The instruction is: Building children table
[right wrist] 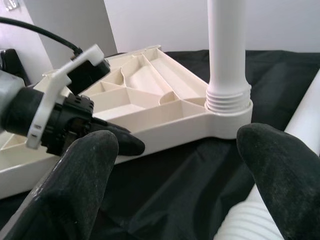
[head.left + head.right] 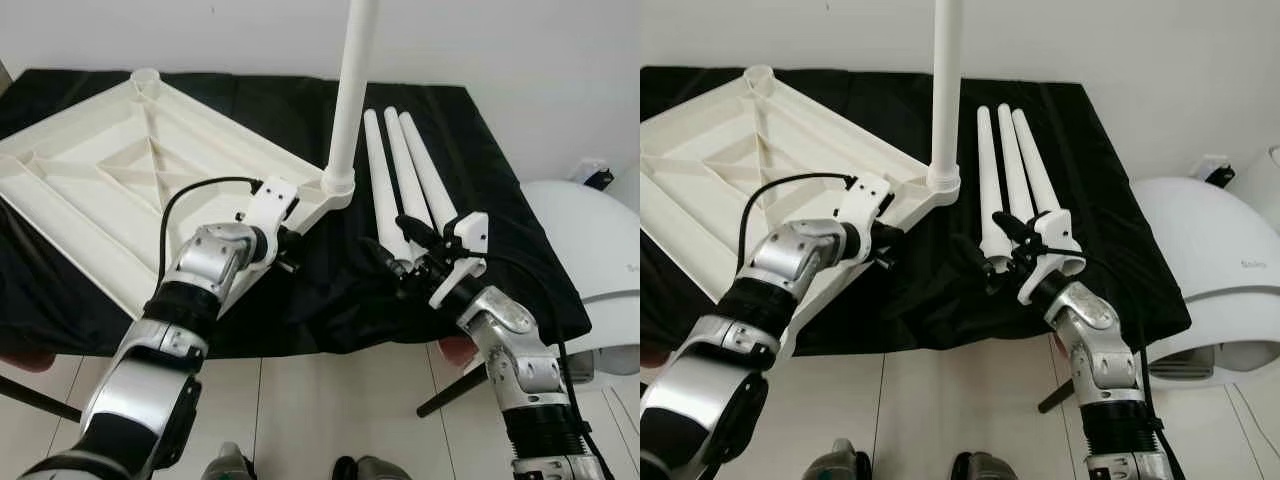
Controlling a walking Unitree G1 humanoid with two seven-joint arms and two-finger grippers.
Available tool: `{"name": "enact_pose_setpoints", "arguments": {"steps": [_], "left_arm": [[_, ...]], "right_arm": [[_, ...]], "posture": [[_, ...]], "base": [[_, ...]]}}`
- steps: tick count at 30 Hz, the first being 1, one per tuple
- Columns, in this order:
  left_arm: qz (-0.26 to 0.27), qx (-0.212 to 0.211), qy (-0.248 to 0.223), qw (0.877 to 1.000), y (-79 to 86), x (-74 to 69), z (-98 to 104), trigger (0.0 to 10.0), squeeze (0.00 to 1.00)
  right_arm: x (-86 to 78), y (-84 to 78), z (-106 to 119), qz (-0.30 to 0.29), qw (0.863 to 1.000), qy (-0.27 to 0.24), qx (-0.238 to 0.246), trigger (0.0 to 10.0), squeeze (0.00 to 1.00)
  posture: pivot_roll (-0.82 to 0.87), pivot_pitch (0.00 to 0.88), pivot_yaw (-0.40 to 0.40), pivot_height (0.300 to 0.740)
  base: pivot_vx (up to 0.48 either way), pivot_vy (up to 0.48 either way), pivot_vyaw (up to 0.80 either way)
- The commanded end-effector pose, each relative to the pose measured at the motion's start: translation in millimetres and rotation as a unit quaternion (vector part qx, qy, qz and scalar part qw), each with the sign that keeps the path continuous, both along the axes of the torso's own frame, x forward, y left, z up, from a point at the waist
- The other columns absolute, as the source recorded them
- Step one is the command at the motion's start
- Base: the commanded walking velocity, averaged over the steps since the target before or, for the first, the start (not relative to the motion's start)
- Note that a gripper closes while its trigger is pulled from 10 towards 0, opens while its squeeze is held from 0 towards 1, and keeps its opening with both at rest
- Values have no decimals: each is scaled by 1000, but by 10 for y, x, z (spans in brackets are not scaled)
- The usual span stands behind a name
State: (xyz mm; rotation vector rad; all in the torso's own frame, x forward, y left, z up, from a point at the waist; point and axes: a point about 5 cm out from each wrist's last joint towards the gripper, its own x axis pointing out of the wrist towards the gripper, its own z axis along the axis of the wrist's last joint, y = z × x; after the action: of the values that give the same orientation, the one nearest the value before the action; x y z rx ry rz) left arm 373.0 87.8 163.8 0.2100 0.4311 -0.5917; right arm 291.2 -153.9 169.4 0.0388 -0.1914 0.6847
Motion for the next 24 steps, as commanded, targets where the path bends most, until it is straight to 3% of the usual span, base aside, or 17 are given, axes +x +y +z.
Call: {"name": "enact_pose_setpoints", "arguments": {"steps": [1, 2, 4, 5, 8, 9, 16, 18, 20, 24], "left_arm": [[59, 0, -62, 996, -10, 86, 184, 10000, 0], [59, -7, -63, 996, -23, 89, 186, 10000, 761], [60, -11, -63, 996, -26, 93, 188, 10000, 761], [58, -12, -65, 996, -19, 99, 195, 10000, 1000], [48, -4, -72, 996, -10, 103, 210, 10000, 1000], [44, -5, -76, 996, -2, 100, 233, 10000, 0], [14, -14, -100, 995, 24, 83, 341, 10000, 0], [-17, 5, -117, 993, 121, -4, 400, 10000, 0], [-17, 5, -117, 993, 121, -4, 400, 10000, 0], [-64, 68, -118, 989, 431, -237, 364, 10000, 0]], "right_arm": [[-13, 20, 24, 0, 1000, -6, -7, 10000, 0], [-21, 16, 24, -2, 1000, -7, -6, 10000, 0], [-27, 12, 24, -3, 1000, -7, -6, 10000, 0], [-32, 3, 27, -5, 1000, -8, -5, 10000, 0], [-33, -10, 30, -11, 1000, -8, -2, 10000, 0], [-33, -8, 32, -12, 1000, -9, -1, 10000, 0], [-33, 17, 32, -10, 1000, -10, 5, 10000, 0], [-33, 31, 35, -4, 1000, -10, 5, 10000, 0], [-33, 31, 35, -4, 1000, -10, 5, 10000, 0], [-18, 34, 48, 1, 1000, -12, 4, 10000, 0]], "posture": [[-17, 65, 9, 740], [-20, 69, 11, 740], [-21, 70, 12, 740], [-22, 70, 14, 740], [-22, 71, 16, 740], [-21, 70, 16, 740], [-17, 67, 16, 740], [-11, 64, 13, 740], [-11, 64, 13, 740], [-1, 55, 3, 740]], "base": [[0, 0, 0], [0, 0, 0], [0, 0, 0], [0, 0, 0], [0, 0, 0], [0, 0, 0], [0, 0, 0], [0, 0, 0], [0, 0, 0], [0, 0, 0]]}}
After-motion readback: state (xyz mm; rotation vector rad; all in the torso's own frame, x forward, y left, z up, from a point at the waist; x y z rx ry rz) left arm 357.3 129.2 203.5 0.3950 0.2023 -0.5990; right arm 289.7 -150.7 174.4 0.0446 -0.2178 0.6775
